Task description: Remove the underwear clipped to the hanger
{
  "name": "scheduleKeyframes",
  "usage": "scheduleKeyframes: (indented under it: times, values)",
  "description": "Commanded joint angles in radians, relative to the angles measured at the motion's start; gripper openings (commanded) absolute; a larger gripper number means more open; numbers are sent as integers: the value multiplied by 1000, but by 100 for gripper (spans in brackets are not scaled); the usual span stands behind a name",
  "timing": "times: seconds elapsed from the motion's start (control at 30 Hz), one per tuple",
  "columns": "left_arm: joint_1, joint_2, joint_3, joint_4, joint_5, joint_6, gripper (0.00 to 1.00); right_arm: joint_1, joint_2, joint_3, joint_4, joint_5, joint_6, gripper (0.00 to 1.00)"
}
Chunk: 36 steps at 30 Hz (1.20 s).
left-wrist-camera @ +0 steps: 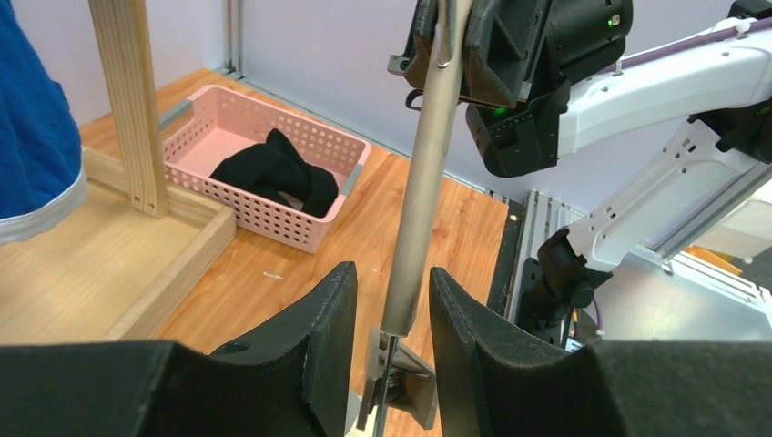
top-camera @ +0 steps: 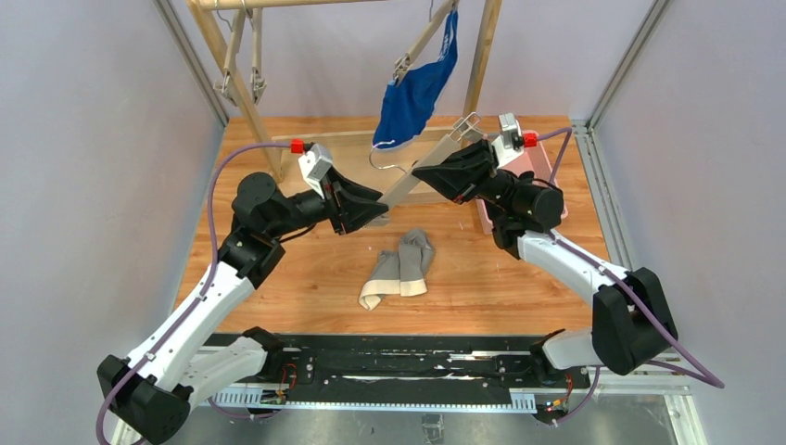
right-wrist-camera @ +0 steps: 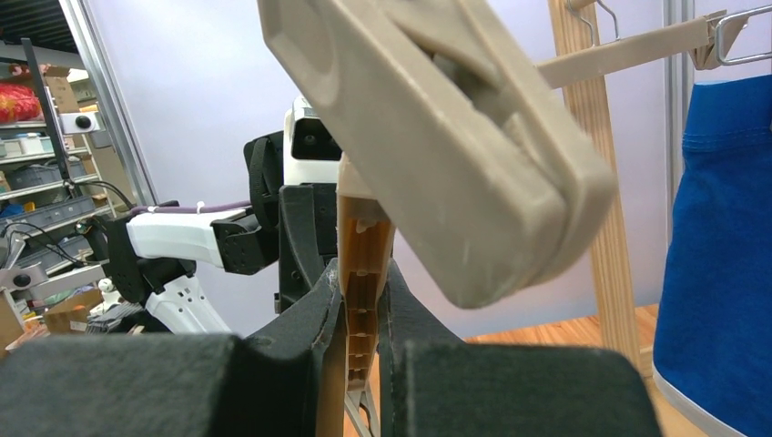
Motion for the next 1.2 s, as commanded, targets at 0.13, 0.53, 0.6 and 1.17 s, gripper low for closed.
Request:
scheduleKeyframes:
  times: [0.13, 0.53, 0.6, 1.17]
  values:
    - [-29, 15, 31, 16, 32, 18, 14, 24, 12, 47, 50, 2, -27, 1]
    - [-50, 0, 31, 46, -4, -3, 0, 28, 13, 11, 38, 32, -48, 28]
    - [-51, -16, 36, 46, -6, -9, 0, 28, 11, -5, 37, 48, -59, 45]
    - [-50, -178, 217, -549, -318, 227, 0, 44, -87, -101, -347, -3, -348, 67]
